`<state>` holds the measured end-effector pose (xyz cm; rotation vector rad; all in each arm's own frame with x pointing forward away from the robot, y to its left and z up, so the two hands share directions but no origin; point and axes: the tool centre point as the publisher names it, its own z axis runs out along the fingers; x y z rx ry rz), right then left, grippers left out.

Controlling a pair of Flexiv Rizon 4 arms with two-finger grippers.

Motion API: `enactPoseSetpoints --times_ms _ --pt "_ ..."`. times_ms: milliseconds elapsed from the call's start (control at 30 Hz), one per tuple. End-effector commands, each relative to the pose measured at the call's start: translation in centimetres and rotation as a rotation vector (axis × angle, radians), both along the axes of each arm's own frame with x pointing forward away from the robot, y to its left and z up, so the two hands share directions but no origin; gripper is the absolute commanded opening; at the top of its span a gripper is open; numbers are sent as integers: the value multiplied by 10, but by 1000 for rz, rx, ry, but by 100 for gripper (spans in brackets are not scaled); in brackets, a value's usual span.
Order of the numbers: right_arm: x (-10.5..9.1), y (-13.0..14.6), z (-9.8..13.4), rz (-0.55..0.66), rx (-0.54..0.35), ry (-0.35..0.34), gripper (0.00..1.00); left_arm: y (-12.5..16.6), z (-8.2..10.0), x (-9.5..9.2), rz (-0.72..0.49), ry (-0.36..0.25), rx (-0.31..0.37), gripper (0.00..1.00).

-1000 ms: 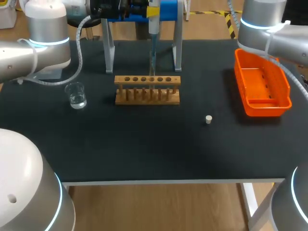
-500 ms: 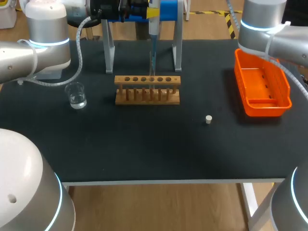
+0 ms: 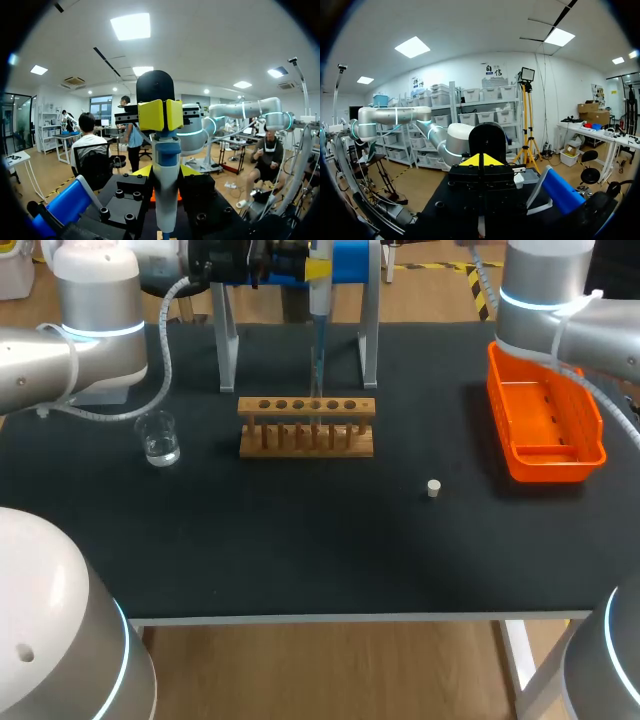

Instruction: Invert the test tube, pick up the pipette, mount the tip to pipette, aspirate from beaker and dispense into the tube, eject the tip, return the pipette, and cap with the stopper.

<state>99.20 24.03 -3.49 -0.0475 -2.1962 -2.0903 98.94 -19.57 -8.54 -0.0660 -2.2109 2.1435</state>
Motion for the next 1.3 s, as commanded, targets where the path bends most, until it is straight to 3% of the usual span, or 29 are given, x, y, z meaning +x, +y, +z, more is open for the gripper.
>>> enactPoseSetpoints --times_ms 33,367,400,433,467,500,733,833,933,1300 --pt "1 -1 -2 11 10 -5 0 0 7 3 -2 -1 -1 0" --pt "-2 -16 43 -5 60 -91 0 0 7 3 -2 -1 -1 0" --pt "-4 -20 47 -6 63 -102 8 0 7 3 -2 -1 -1 0" --pt "-5 -23 50 -8 63 -114 36 0 7 3 -2 -1 -1 0" --pt "-7 -28 53 -11 66 -126 90 0 7 3 -2 -1 -1 0" --pt "-9 -34 54 -7 78 -138 100 0 7 3 -2 -1 -1 0" --pt "-27 -81 43 -6 114 -142 100 0 7 3 -2 -1 -1 0" --pt "-32 -102 29 -23 110 -127 100 0 7 3 -2 -1 -1 0" --pt "-35 -118 11 -46 66 -168 100 0 7 3 -2 -1 -1 0" --pt "-35 -127 -72 0 61 -176 100 0 7 3 -2 -1 -1 0"
